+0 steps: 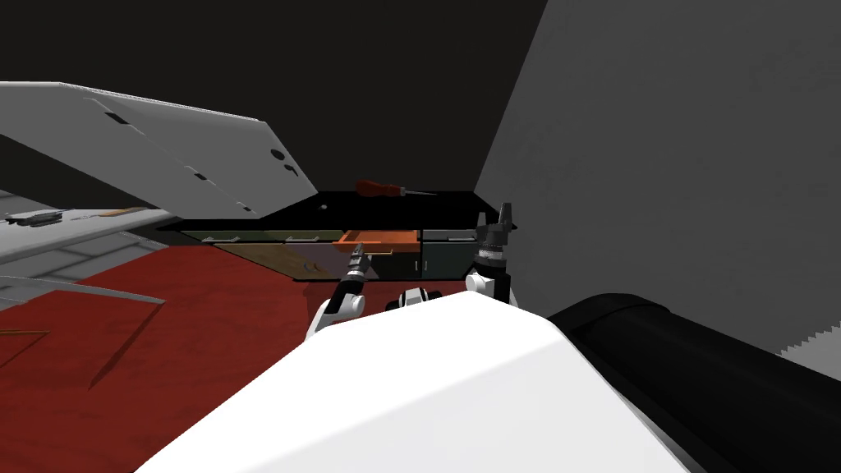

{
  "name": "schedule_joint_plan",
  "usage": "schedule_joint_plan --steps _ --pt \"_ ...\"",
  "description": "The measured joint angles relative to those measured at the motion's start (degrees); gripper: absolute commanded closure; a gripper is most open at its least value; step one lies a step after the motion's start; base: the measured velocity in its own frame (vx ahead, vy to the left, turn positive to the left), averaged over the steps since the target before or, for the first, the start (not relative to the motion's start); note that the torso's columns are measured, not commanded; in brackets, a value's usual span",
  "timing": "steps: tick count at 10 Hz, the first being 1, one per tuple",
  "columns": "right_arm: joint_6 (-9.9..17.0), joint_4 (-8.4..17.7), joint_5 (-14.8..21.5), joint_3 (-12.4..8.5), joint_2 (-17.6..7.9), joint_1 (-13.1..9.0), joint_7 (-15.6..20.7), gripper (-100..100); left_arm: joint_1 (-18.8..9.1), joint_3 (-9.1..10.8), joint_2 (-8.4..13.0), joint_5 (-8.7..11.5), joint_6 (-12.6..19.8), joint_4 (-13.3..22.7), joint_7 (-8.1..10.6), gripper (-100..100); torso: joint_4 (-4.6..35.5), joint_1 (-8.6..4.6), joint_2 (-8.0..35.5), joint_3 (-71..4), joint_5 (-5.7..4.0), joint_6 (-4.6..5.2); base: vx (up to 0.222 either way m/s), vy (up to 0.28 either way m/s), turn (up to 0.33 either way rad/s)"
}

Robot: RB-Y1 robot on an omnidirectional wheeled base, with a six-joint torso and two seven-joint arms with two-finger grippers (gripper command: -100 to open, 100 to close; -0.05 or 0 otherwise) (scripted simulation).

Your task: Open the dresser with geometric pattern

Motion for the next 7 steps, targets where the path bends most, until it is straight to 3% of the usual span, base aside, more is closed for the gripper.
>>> schedule_joint_plan --steps 4,7 --pt "0.0 0.0 0.0 0.0 0.0 0.0 0.0 0 2.8 -0.35 0.9 0.1 4.5 -6.1 0.59 -100 0.5 -0.03 0.8 0.4 -0.13 -0.07 0.03 -0.008 0.007" --pt "0.0 0.0 0.0 0.0 0.0 0.0 0.0 0 3.6 -0.28 1.9 0.5 6.9 -8.6 1.11 -100 0.7 -0.07 1.0 0.5 -0.28 -0.17 0.012 -0.006 0.002"
